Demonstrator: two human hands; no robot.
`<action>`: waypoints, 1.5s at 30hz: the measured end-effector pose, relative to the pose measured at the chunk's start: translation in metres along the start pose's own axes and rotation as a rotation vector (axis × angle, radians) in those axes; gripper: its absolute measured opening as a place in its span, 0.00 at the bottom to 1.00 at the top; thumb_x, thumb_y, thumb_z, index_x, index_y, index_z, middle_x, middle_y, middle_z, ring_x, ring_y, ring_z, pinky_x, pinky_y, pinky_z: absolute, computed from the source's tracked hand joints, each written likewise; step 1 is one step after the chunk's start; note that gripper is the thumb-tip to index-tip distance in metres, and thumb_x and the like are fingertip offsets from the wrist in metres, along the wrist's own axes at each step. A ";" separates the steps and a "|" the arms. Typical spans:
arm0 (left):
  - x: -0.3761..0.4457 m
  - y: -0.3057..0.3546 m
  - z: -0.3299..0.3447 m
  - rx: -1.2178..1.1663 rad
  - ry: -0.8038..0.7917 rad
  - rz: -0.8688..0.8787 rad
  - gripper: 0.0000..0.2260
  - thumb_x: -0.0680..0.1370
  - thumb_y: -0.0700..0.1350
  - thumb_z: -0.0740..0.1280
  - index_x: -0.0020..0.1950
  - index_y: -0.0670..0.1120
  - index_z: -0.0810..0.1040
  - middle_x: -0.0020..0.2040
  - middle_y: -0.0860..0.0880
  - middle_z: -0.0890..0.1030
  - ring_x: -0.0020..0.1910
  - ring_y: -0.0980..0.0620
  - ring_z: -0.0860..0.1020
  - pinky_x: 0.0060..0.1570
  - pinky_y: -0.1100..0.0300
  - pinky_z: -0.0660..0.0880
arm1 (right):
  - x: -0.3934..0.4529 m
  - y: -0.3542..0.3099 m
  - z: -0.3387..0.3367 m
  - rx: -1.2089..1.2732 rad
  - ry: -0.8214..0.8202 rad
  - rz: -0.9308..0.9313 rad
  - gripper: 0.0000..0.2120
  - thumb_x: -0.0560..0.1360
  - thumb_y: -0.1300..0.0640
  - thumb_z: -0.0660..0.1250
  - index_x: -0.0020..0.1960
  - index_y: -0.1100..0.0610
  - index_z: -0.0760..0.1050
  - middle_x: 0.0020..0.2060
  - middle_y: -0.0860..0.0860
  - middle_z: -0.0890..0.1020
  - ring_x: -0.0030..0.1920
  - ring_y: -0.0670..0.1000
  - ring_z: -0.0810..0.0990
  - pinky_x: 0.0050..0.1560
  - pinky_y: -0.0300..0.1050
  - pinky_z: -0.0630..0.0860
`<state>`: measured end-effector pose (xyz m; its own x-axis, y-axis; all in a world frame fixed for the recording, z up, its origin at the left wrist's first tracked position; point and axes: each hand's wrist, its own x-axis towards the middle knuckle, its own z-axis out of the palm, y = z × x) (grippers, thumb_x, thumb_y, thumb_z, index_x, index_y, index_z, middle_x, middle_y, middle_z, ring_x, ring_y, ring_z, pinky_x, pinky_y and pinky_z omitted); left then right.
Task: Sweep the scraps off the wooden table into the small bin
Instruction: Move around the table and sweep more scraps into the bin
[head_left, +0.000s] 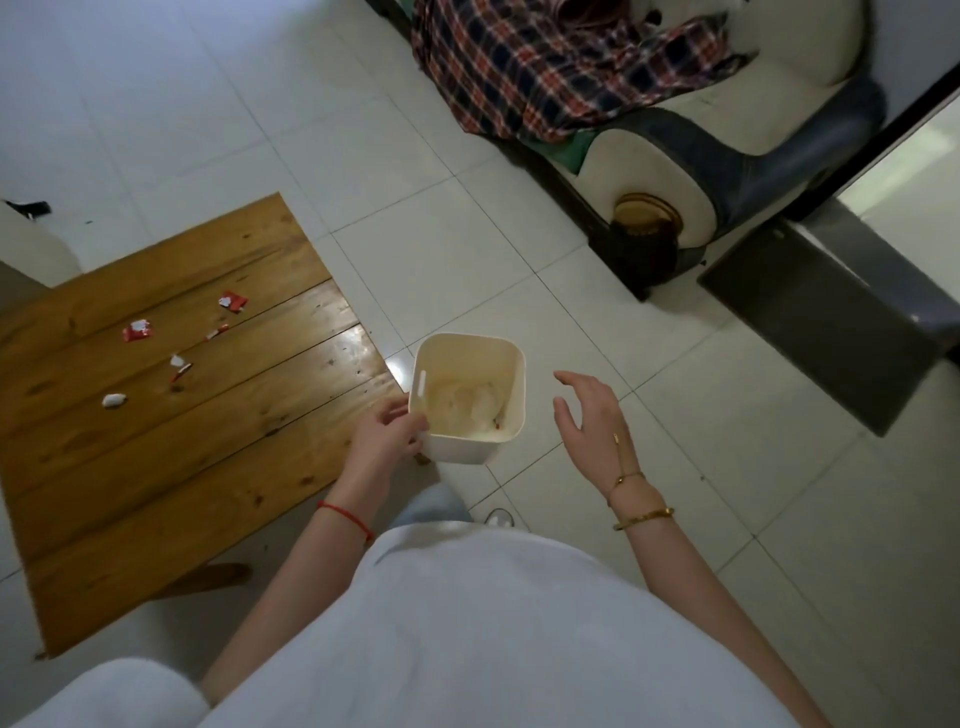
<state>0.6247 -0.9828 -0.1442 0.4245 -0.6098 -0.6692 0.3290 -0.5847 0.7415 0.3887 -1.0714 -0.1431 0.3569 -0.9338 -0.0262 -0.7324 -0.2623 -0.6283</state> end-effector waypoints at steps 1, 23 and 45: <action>0.005 0.006 0.009 0.002 0.004 0.009 0.16 0.70 0.37 0.68 0.57 0.47 0.80 0.54 0.47 0.82 0.53 0.49 0.81 0.43 0.59 0.80 | 0.009 0.004 -0.003 0.002 -0.005 0.002 0.15 0.79 0.57 0.60 0.66 0.56 0.72 0.61 0.51 0.77 0.64 0.49 0.70 0.63 0.37 0.64; 0.232 0.215 0.078 -0.209 0.269 -0.013 0.16 0.73 0.35 0.67 0.58 0.48 0.78 0.49 0.52 0.81 0.49 0.54 0.79 0.42 0.62 0.77 | 0.419 -0.008 -0.009 -0.027 -0.218 -0.290 0.16 0.79 0.58 0.60 0.67 0.57 0.70 0.62 0.52 0.76 0.64 0.50 0.72 0.65 0.36 0.62; 0.368 0.315 0.096 -0.829 1.007 -0.177 0.19 0.69 0.36 0.68 0.60 0.46 0.80 0.47 0.51 0.82 0.46 0.50 0.80 0.42 0.59 0.78 | 0.747 -0.169 0.112 -0.068 -0.824 -1.056 0.16 0.79 0.58 0.61 0.66 0.58 0.71 0.61 0.53 0.77 0.63 0.52 0.72 0.62 0.33 0.60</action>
<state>0.8034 -1.4429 -0.1621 0.6425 0.3144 -0.6988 0.7084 0.1040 0.6981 0.8445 -1.6972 -0.1435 0.9906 0.1337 -0.0287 0.0900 -0.7956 -0.5990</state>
